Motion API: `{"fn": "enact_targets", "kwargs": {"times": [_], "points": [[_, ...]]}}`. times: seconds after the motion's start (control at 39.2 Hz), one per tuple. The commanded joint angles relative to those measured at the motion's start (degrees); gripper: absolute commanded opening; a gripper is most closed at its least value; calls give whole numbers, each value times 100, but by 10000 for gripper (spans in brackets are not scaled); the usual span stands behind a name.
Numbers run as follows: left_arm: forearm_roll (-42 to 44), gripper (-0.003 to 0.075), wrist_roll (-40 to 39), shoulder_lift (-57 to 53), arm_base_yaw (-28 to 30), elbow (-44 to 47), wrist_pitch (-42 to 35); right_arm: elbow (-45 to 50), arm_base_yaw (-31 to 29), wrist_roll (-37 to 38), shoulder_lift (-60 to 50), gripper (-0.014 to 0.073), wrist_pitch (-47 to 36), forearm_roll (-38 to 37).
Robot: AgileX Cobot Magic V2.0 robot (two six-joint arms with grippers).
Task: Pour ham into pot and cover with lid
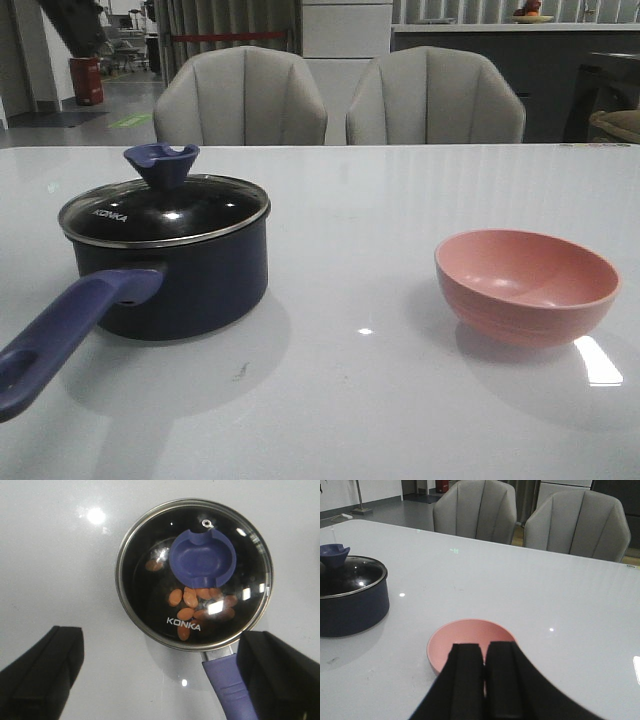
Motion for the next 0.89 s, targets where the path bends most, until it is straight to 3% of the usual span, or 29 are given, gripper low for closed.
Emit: {"fn": "enact_targets", "kwargs": {"times": [0.0,0.36,0.61,0.71,0.79,0.87], "points": [[-18,636,21,-799,18,553,-835,-154,-5,-23,50,168,-486,36],[-528,636,21,-3374,18,3422,-2765,-154,-5,-23,50,168,-486,36],[-341,627,21,-5396,18,4812,-3253,-154,-5,-23,50,168,-486,36],[-341,519,21,-5941,18,5105,-3408,-154,-5,-23,50,168,-486,36],[-341,337,21,-6275,18,5233,-3554,-154,-5,-23,50,168,-486,36],[-245,94,21,-6506,18,5255,-3565,-154,-5,-23,50,168,-486,36]]}}
